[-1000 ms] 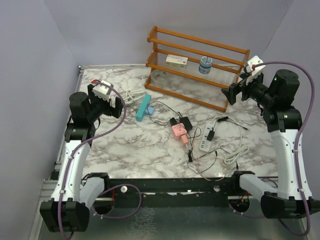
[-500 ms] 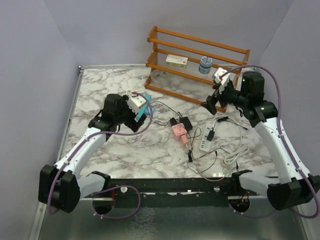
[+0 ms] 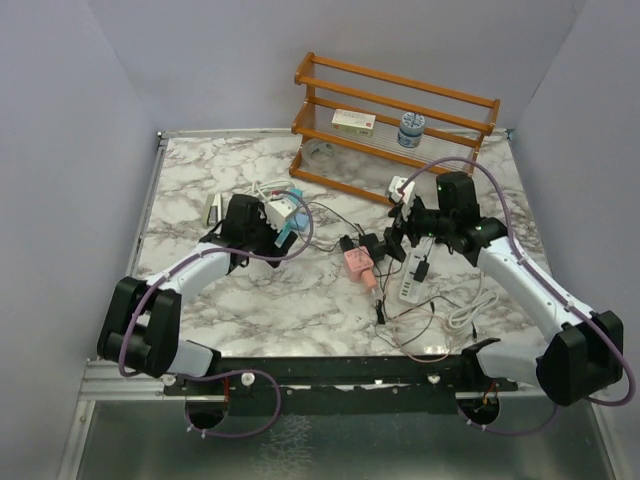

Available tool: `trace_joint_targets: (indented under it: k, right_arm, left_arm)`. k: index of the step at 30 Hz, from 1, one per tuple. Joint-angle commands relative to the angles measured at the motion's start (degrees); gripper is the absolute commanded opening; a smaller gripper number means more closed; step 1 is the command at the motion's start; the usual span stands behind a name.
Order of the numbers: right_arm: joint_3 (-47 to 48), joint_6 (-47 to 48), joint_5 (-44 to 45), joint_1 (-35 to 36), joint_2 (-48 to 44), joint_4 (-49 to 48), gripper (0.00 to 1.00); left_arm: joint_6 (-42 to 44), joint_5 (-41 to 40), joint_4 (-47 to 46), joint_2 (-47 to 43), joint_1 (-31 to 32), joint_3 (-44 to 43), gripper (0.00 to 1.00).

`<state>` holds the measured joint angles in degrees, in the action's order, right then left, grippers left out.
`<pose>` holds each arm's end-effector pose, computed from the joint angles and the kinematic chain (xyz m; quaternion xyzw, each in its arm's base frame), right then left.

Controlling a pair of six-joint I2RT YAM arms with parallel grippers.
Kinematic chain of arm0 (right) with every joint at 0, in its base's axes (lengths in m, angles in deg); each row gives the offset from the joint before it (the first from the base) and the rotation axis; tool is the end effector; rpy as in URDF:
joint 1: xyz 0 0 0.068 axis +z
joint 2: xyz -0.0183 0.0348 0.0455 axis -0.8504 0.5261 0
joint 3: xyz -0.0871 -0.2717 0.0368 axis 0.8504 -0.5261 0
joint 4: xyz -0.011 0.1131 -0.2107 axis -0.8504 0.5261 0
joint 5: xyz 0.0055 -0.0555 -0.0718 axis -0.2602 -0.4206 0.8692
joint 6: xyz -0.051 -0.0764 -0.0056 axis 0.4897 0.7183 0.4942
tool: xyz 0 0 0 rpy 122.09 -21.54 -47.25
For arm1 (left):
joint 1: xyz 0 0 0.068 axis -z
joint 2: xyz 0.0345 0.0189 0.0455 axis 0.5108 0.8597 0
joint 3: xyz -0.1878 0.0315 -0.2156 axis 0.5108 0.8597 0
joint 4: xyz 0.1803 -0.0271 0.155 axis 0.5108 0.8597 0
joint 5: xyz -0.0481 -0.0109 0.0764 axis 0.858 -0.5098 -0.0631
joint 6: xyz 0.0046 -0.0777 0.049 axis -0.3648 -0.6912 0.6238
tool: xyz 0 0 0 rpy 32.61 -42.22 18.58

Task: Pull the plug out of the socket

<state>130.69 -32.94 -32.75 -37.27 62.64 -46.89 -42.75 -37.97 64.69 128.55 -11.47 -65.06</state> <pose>0.2352 0.1409 0.2992 -0.4942 0.7023 0.2285 0.4586 0.2686 -0.1141 0.2020 0.3577 0.8344 -0.0992 0.4073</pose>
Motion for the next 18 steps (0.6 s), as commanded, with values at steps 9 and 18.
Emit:
trace_joint_targets:
  k: [9, 18]
  right_arm:
    - [3.83, -3.92, 3.74, 9.47, 14.50, -6.17, 1.00]
    - [10.29, 3.01, 21.70, 17.76, 26.95, -1.05, 0.94]
  left_arm:
    - [-7.94, -2.35, -2.62, 6.65, -0.28, -4.94, 0.96]
    - [-10.50, 0.48, -2.36, 6.31, -4.85, -5.29, 0.96]
